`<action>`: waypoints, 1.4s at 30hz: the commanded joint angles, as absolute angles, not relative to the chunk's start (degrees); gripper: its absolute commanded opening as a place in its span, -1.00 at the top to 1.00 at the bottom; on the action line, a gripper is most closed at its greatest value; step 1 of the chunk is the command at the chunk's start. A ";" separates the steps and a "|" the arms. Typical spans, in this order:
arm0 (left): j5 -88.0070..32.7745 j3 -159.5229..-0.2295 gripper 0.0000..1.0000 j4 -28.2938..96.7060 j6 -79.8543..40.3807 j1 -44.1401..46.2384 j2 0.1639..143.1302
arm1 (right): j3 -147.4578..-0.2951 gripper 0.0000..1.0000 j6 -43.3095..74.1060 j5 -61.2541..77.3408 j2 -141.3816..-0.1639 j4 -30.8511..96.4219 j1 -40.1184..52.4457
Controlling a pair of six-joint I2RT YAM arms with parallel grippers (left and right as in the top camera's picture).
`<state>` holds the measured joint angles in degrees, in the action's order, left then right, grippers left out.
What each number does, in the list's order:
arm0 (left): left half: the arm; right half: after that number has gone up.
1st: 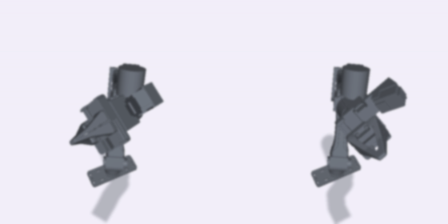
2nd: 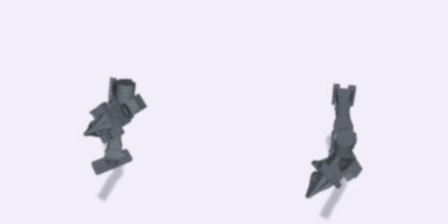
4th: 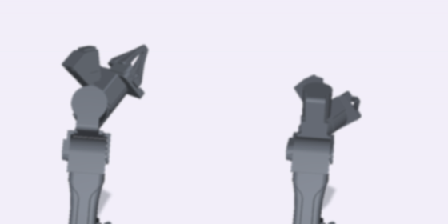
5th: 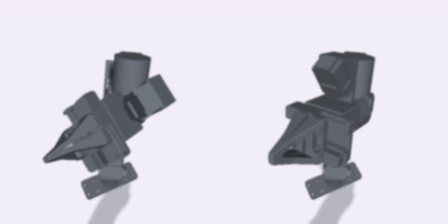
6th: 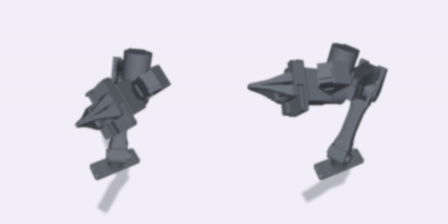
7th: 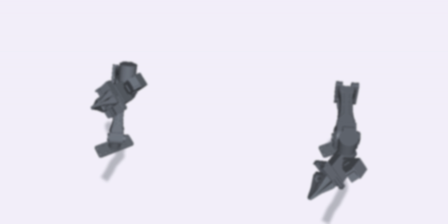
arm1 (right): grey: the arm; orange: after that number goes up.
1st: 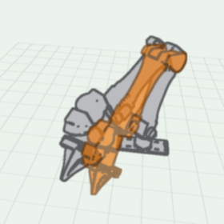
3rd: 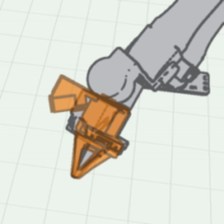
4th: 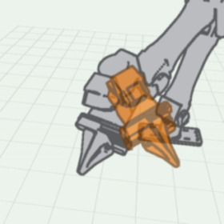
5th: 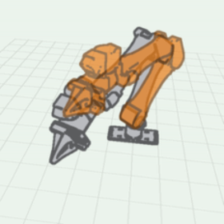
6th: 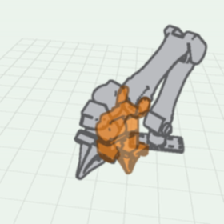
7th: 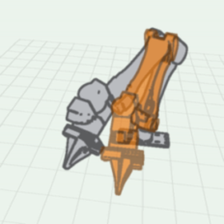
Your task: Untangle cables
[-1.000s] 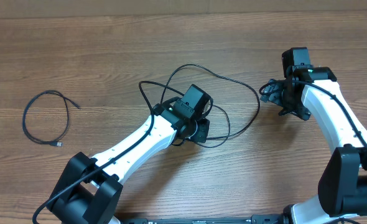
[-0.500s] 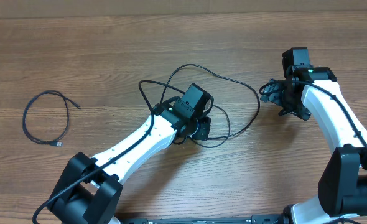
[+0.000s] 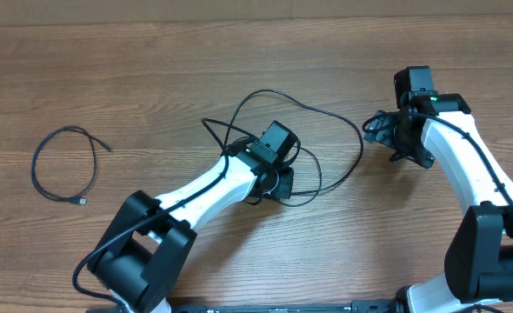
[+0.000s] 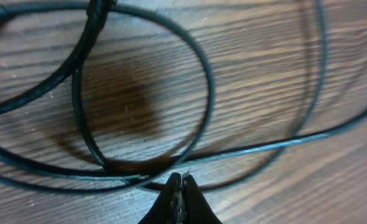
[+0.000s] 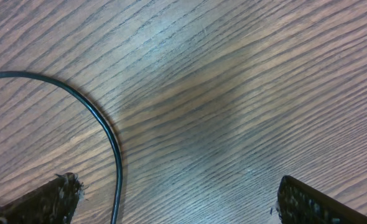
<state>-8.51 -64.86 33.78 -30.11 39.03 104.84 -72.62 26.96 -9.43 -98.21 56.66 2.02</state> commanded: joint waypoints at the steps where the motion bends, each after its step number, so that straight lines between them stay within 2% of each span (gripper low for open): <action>1: -8.38 -64.86 0.91 33.61 -31.14 39.18 106.15 | -72.34 -1.00 26.94 -10.26 -98.52 56.60 2.13; 8: -8.32 -64.86 0.74 33.10 -31.11 39.20 106.52 | -72.34 -1.00 26.94 -10.26 -98.52 56.60 2.13; 14: -7.29 -64.86 0.79 33.15 -31.38 39.20 106.52 | -72.34 -1.00 26.94 -10.26 -98.52 56.60 2.13; 16: -7.25 -64.86 0.68 33.10 -31.35 39.20 106.52 | -72.34 -0.99 26.94 -10.26 -98.52 56.60 2.13; 21: -4.56 -64.86 0.61 33.10 -32.14 39.20 106.52 | -72.34 -1.00 26.94 -10.26 -98.52 56.62 2.13; 27: -1.02 -64.86 0.33 33.15 -34.74 39.20 106.54 | -72.34 -1.00 26.92 -10.26 -98.52 56.62 2.13; 29: -1.06 -64.86 0.29 33.15 -34.76 39.20 106.61 | -72.34 -1.00 26.94 -10.26 -98.52 56.62 2.13; 30: -1.06 -64.86 0.31 33.17 -34.74 39.20 106.61 | -72.34 -0.99 26.94 -10.26 -98.52 56.62 2.13; 32: -1.06 -64.86 0.66 33.34 -34.74 39.20 106.61 | -72.34 -0.99 26.92 -10.26 -98.52 56.60 2.13; 33: -1.02 -64.86 0.91 33.67 -34.74 39.20 106.61 | -72.34 -1.00 26.94 -10.26 -98.52 56.62 2.13; 42: 5.10 -64.86 0.86 33.71 -34.74 37.67 106.61 | -72.34 -1.00 26.94 -10.26 -98.52 56.62 2.13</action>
